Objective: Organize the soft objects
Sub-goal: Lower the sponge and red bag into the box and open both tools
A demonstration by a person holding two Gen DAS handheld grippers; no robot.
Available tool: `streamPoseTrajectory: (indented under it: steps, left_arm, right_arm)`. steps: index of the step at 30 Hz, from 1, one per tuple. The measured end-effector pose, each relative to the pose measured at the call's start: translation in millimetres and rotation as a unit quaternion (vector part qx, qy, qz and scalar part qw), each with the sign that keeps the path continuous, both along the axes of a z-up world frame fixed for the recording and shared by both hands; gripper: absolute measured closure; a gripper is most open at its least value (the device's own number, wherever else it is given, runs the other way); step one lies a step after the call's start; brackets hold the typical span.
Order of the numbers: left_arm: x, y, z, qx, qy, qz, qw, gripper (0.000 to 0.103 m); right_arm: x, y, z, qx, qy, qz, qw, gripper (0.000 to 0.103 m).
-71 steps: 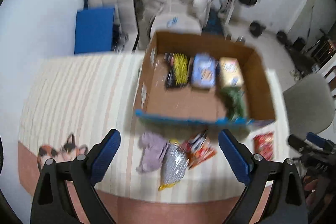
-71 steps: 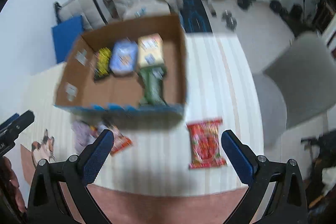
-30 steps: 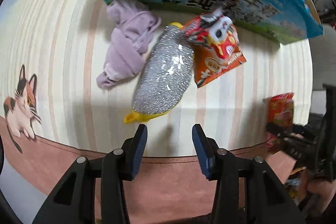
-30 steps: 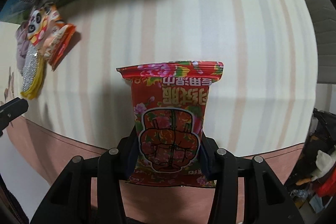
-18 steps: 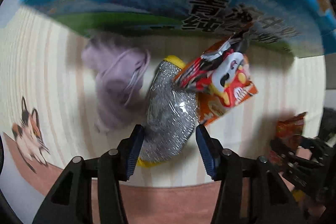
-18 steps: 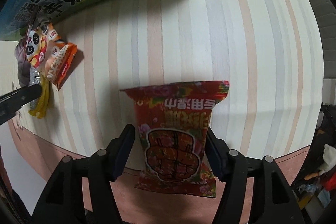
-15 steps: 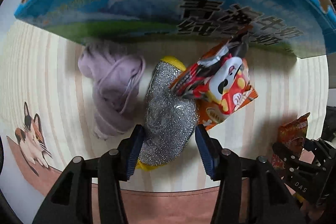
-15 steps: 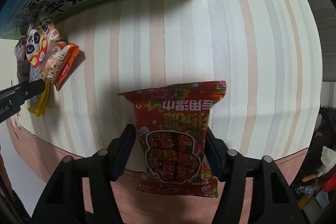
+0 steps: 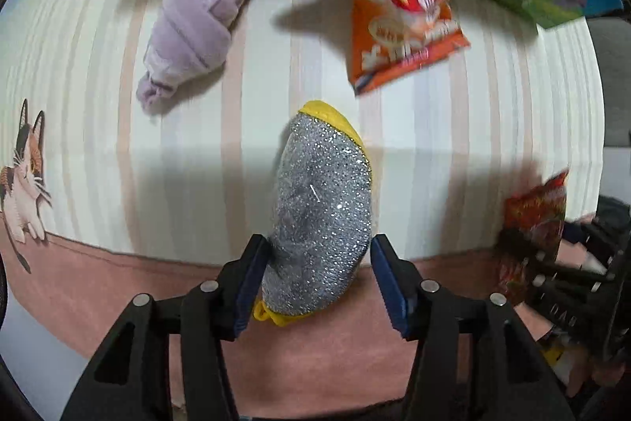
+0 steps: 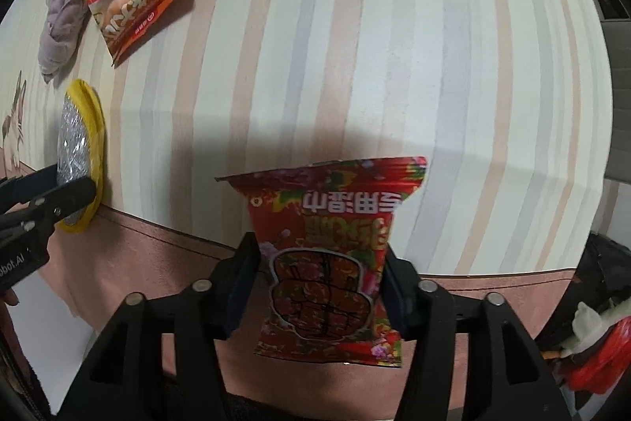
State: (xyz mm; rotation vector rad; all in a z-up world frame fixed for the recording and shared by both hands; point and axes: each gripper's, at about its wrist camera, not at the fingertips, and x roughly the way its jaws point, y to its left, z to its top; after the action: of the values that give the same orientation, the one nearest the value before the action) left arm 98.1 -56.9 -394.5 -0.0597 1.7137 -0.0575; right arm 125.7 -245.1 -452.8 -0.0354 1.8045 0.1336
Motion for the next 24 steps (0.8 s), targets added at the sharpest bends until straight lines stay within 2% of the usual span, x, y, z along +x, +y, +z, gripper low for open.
streamPoseTrajectory:
  steps: [2, 4, 5, 6, 8, 12, 15, 19, 21, 23, 24]
  left_arm:
    - [4, -3, -5, -0.002, -0.001, 0.005, 1.0000, 0.049]
    - [6, 3, -10, -0.002, 0.001, 0.016, 0.9999, 0.057]
    - [6, 4, -12, 0.000, 0.000, 0.019, 0.9998, 0.059]
    - [8, 5, -13, 0.000, -0.001, 0.020, 0.9998, 0.061]
    - [4, -2, -8, 0.004, -0.014, 0.010, 0.9998, 0.063]
    - [10, -9, 30, -0.011, -0.048, -0.003, 0.9988, 0.064]
    - [10, -9, 76, -0.043, -0.082, 0.004, 0.9957, 0.064]
    - [41, -6, 152, -0.092, -0.136, 0.013, 0.9864, 0.064]
    - [71, 8, 181, -0.124, -0.149, 0.017, 0.9810, 0.064]
    - [102, 13, 197, -0.130, -0.157, 0.013, 0.9789, 0.064]
    - [132, 27, 204, -0.128, -0.161, 0.011, 0.9784, 0.064]
  right_arm:
    - [-1, 6, -4, -0.006, 0.000, 0.001, 1.000, 0.041]
    - [-2, 16, -3, -0.014, -0.006, 0.008, 1.000, 0.042]
    - [-4, 26, -4, -0.020, -0.010, 0.014, 1.000, 0.044]
    - [-9, 29, -4, -0.027, -0.015, 0.020, 0.999, 0.053]
    - [-17, 41, 0, -0.016, -0.019, 0.019, 1.000, 0.055]
    - [-18, 46, 24, 0.025, -0.029, 0.001, 0.999, 0.056]
    - [-15, 50, 69, 0.078, -0.056, -0.005, 0.995, 0.056]
    - [5, 60, 144, 0.139, -0.107, -0.005, 0.984, 0.056]
    - [39, 58, 184, 0.157, -0.135, -0.004, 0.978, 0.056]
    - [75, 59, 215, 0.168, -0.159, -0.002, 0.973, 0.056]
    - [87, 55, 223, 0.166, -0.168, -0.002, 0.972, 0.056]
